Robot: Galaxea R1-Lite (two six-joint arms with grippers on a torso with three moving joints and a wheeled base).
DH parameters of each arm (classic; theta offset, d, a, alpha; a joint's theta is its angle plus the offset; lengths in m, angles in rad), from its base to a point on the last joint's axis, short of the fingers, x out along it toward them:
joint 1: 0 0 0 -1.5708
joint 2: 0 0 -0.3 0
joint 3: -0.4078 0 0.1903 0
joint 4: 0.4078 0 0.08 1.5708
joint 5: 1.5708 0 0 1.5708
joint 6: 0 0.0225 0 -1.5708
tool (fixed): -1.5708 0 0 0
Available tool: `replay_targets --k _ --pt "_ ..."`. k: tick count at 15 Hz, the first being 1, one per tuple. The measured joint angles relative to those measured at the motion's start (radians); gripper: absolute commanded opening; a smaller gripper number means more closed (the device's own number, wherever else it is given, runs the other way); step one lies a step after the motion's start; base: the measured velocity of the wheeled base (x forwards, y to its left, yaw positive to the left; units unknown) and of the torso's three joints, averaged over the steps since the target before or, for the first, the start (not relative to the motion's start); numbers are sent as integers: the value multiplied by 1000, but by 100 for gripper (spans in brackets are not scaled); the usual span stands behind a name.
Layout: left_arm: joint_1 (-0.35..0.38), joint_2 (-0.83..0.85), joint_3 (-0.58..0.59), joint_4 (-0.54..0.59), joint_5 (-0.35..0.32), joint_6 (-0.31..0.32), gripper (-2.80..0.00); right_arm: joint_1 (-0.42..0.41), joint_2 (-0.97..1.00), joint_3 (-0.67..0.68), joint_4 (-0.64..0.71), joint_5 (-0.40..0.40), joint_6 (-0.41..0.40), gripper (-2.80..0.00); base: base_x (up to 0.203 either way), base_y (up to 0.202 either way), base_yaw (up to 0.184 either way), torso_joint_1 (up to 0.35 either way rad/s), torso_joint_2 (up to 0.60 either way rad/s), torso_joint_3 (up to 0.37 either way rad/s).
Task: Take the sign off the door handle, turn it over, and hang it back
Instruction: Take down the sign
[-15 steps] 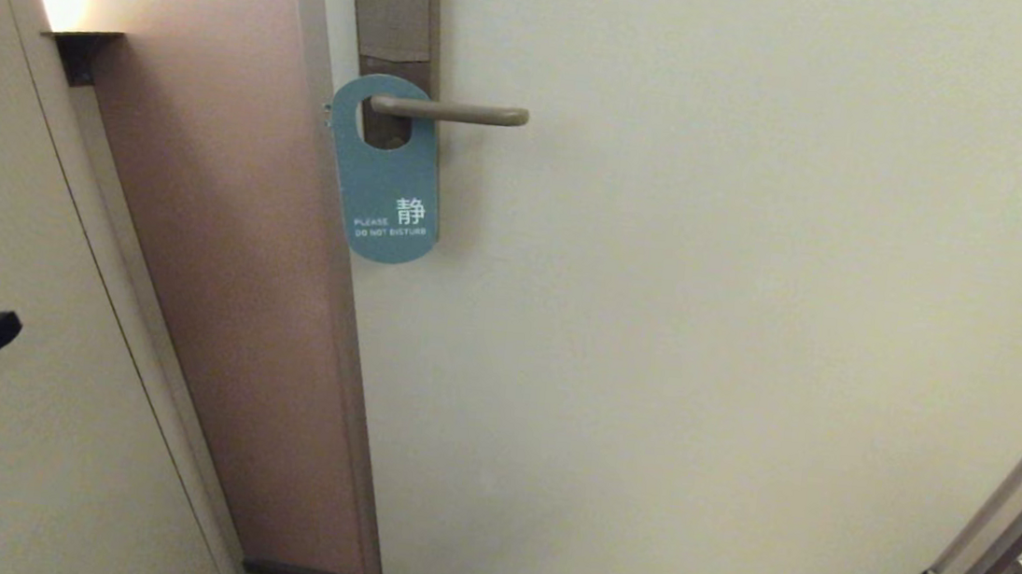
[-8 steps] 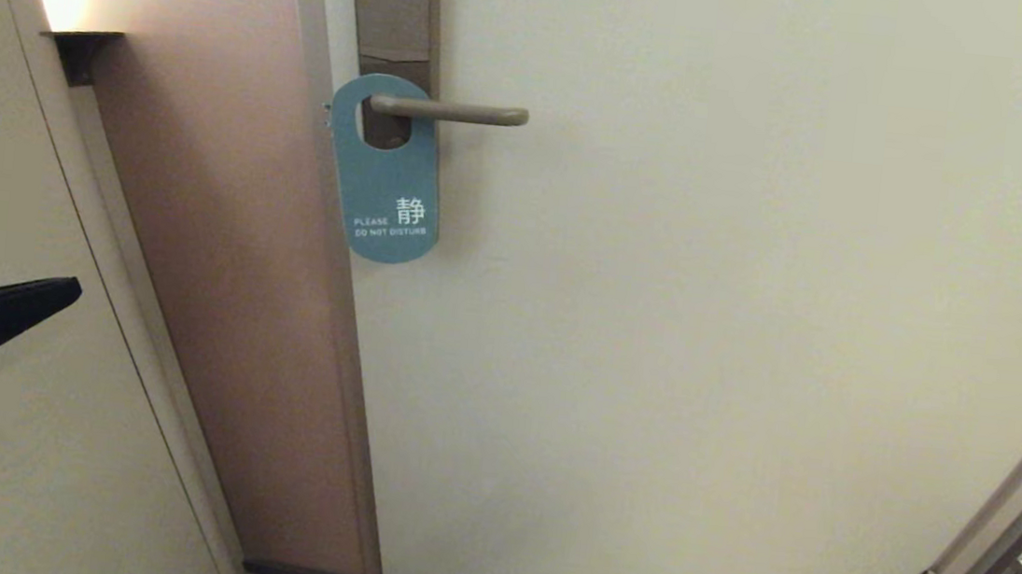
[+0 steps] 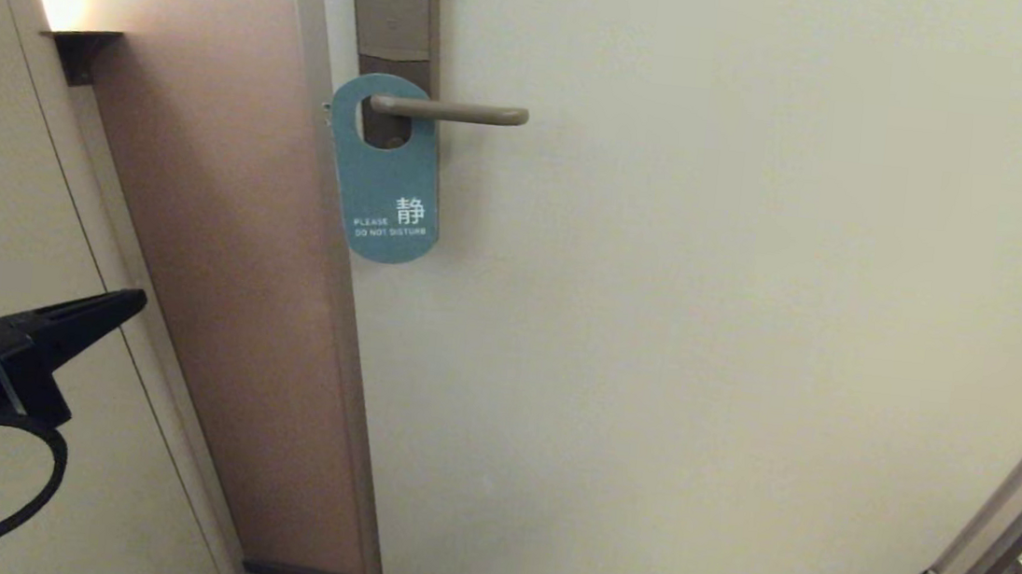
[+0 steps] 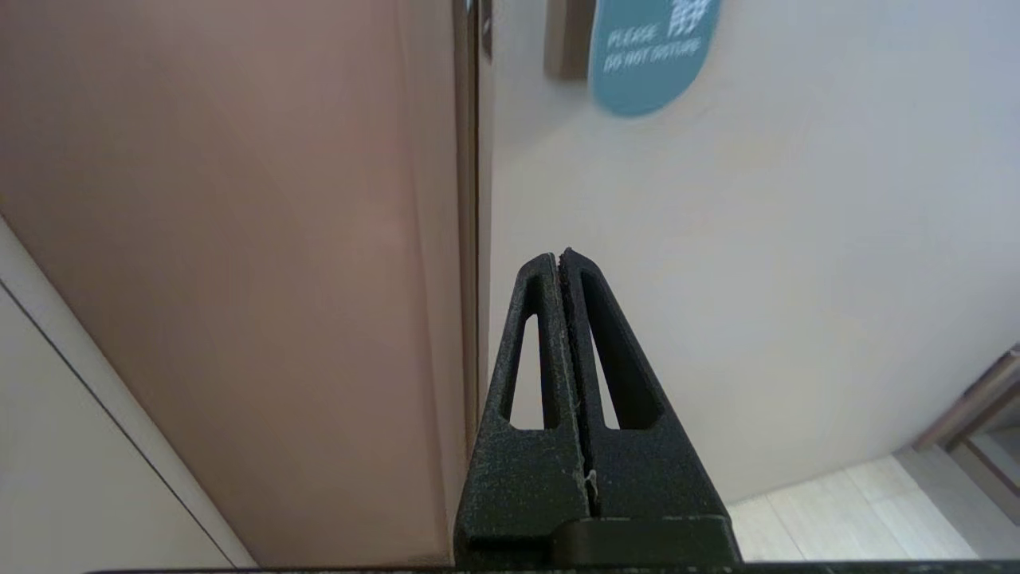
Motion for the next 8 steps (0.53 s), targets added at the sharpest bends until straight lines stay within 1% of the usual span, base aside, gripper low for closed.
replay_targets --k 1,2,4,8 --pt "8 28 3 -27 -11 -4 -280 0 0 0 0 0 0 -280 0 0 0 0 0 0" --pt "25 58 5 -62 -44 -4 -280 0 0 0 0 0 0 -280 0 0 0 0 0 0" --pt "61 117 4 -118 -135 -3 -280 0 0 0 0 0 0 -280 0 0 0 0 0 0" --pt "83 228 -41 -168 -240 -4 -280 0 0 0 0 0 0 -280 0 0 0 0 0 0"
